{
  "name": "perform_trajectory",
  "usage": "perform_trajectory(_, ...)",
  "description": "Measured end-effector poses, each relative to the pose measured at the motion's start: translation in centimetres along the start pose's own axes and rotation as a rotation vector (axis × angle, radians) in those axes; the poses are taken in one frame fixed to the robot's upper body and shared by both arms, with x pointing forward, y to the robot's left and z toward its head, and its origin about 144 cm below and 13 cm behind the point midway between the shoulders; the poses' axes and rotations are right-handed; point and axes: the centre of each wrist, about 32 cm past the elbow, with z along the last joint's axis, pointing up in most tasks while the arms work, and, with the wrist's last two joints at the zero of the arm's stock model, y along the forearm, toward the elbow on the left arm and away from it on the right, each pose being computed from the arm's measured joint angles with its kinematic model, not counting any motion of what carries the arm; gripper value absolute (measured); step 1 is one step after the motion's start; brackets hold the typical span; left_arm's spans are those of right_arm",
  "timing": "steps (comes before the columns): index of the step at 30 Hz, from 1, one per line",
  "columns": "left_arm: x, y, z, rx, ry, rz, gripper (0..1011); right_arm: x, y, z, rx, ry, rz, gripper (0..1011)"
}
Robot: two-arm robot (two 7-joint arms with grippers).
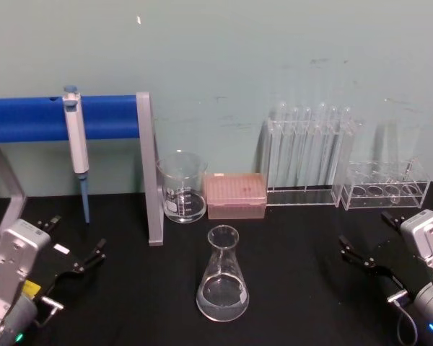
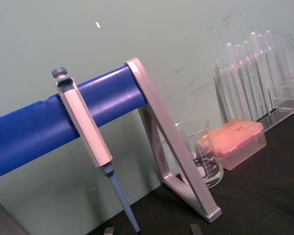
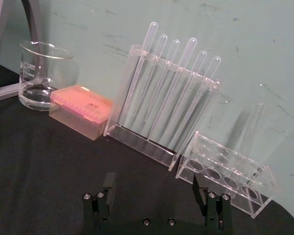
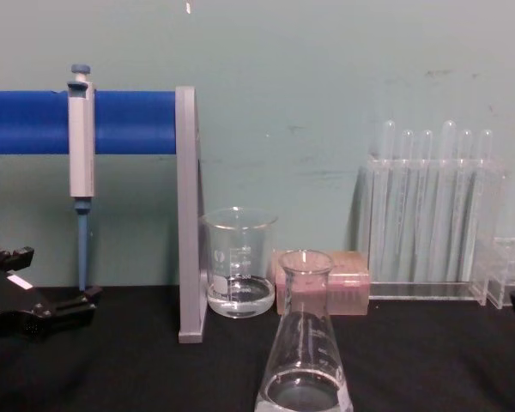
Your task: Grasp the erlenmeyer flask with one hand, shake it three times, then place it back.
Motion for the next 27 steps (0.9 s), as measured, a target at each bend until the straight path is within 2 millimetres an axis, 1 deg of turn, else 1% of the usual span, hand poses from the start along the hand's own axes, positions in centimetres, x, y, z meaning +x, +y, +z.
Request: perform_trajectory(27,0.0,0.0,0.0,0.0,0.0,0.0,1001,0.0,0.0,0.0,0.0,0.0,0.0,1003)
